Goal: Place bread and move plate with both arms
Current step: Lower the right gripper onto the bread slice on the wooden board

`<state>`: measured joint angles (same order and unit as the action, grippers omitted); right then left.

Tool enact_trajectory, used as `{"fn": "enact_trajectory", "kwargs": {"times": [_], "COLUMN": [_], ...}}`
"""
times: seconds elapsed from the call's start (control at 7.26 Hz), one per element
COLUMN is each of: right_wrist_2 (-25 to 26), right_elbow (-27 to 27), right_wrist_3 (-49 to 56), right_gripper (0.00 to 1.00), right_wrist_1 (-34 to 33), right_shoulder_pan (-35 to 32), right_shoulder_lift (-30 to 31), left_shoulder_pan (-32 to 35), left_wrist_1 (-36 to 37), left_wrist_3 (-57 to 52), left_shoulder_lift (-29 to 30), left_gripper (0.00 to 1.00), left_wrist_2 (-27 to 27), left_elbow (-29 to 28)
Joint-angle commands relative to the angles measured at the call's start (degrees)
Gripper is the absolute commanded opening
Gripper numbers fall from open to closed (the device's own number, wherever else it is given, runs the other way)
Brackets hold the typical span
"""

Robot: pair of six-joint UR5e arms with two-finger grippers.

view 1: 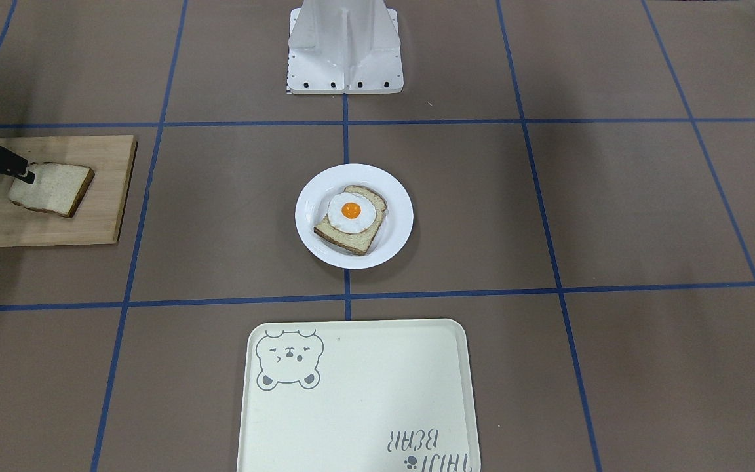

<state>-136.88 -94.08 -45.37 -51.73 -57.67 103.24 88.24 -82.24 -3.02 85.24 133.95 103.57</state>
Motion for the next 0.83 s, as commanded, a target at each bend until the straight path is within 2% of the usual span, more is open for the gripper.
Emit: {"fn": "enact_trajectory", "kwargs": {"times": [0.0,0.14,0.28,0.41,0.55,0.69], "right_wrist_2": [-0.14,-0.14,-0.14,-0.14,-0.23,-0.4], "right_elbow": [0.74,0.74,0.74,0.83,0.74,0.74], "right_wrist_3": [-0.24,-0.33,-0.33,-0.25,-0.25,-0.16], "right_gripper": [0.75,0.58,0.47,0.31,0.07,0.0], "right_wrist_1": [0.92,0.92,0.92,0.92,0.92,0.92], "right_shoulder_pan": [0.71,0.8,0.89,0.89,0.8,0.8], "right_shoulder_lift": [-0.32,-0.32,-0.32,-0.32,-0.41,-0.49], "left_shoulder_pan": [0.0,0.0,0.0,0.0,0.0,0.0], "left_wrist_1": [0.07,0.07,0.07,0.07,0.07,0.07], "left_wrist_3": [0.03,0.03,0.03,0.03,-0.06,0.03], "left_shoulder_lift": [0.02,0.02,0.02,0.1,0.1,0.02], "left_gripper": [0.98,0.98,0.98,0.98,0.98,0.98], "left_wrist_2": [0.0,0.0,0.0,0.0,0.0,0.0], "left_elbow": [0.14,0.14,0.14,0.14,0.06,0.06]}}
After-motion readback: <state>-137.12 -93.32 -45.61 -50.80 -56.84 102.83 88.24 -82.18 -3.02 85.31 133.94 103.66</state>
